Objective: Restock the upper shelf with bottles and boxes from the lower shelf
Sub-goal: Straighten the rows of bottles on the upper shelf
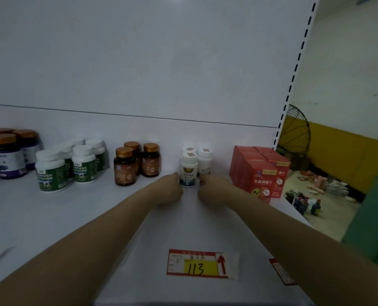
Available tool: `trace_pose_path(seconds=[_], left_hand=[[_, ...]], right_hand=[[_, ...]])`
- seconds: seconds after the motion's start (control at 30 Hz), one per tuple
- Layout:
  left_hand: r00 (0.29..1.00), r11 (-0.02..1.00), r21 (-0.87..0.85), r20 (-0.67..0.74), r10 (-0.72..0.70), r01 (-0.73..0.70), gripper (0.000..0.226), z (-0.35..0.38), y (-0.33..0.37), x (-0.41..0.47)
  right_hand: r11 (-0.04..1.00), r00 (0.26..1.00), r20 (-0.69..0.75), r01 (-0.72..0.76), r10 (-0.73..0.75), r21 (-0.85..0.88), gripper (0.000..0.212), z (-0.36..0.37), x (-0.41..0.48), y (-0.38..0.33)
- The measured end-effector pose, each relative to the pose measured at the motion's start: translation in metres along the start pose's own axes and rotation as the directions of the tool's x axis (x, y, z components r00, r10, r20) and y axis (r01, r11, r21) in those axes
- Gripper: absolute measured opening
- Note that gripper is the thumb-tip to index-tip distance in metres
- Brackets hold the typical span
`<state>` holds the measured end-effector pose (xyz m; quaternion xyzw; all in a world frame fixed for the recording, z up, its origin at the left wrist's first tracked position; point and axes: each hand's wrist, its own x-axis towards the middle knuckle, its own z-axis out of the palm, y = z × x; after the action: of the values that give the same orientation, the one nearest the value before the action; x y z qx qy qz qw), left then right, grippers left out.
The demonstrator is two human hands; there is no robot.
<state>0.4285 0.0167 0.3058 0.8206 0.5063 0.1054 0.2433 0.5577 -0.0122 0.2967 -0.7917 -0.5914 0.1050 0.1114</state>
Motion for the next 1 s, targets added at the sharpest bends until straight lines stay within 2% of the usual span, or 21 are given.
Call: trace_pose_path(seconds=[0.2,0.3,0.37,0.47,0.6,0.67,0.77,0.83,0.9,0.97,1.0], left_hand=[[1.0,0.999,-0.023,0.019,0.025,-0.025,0.046,0.007,-0.002,0.009],[1.0,1.0,-0.019,-0.004,-0.002,0.001,0.05,0.005,-0.007,0.01],[0.999,0.999,-0.04,-0.01,-0.032,0.032,0.059,0.001,-0.008,0.004],[0.996,0.997,-0.081,-0.091,-0.011,0.004,0.069,-0.008,0.003,-0.012],[0.944,0.949,-0.189,-0.264,0.198,-0.252,0.058,-0.021,0.036,-0.027],[0.943,0.924,-0.238,-0.225,0.246,-0.298,0.052,-0.021,0.055,-0.031],[0.968,0.944,-0.218,-0.096,0.234,-0.25,0.063,-0.003,0.07,-0.027],[0.983,0.959,-0.216,-0.011,0.184,-0.182,0.075,0.015,0.076,-0.02],[0.991,0.974,-0.198,0.047,0.123,-0.111,0.085,0.033,0.08,-0.014],[0.994,0.983,-0.172,0.073,0.084,-0.07,0.091,0.047,0.086,-0.007],[0.994,0.985,-0.166,0.089,0.066,-0.05,0.093,0.053,0.088,-0.005]], right_hand=[[0.998,0.999,0.026,0.038,-0.037,-0.043,0.039,0.003,0.001,-0.001],[1.0,1.0,0.002,0.029,-0.029,-0.003,0.039,-0.002,-0.006,-0.004],[0.996,0.996,-0.061,0.063,-0.059,0.069,0.038,-0.013,-0.016,-0.006],[0.992,0.975,-0.197,0.117,-0.105,0.054,0.039,-0.044,-0.032,-0.007],[0.987,0.917,-0.392,0.122,-0.072,0.102,0.047,-0.103,-0.058,0.0],[0.974,0.882,-0.471,0.123,-0.02,0.188,0.05,-0.128,-0.073,0.011],[0.978,0.845,-0.53,0.048,0.068,0.203,0.047,-0.143,-0.084,0.05],[0.98,0.855,-0.5,-0.043,0.137,0.196,0.039,-0.138,-0.086,0.083],[0.966,0.894,-0.402,-0.107,0.196,0.233,0.029,-0.122,-0.086,0.112],[0.959,0.918,-0.307,-0.193,0.251,0.207,0.039,-0.104,-0.08,0.135],[0.96,0.929,-0.263,-0.222,0.262,0.171,0.037,-0.095,-0.076,0.144]])
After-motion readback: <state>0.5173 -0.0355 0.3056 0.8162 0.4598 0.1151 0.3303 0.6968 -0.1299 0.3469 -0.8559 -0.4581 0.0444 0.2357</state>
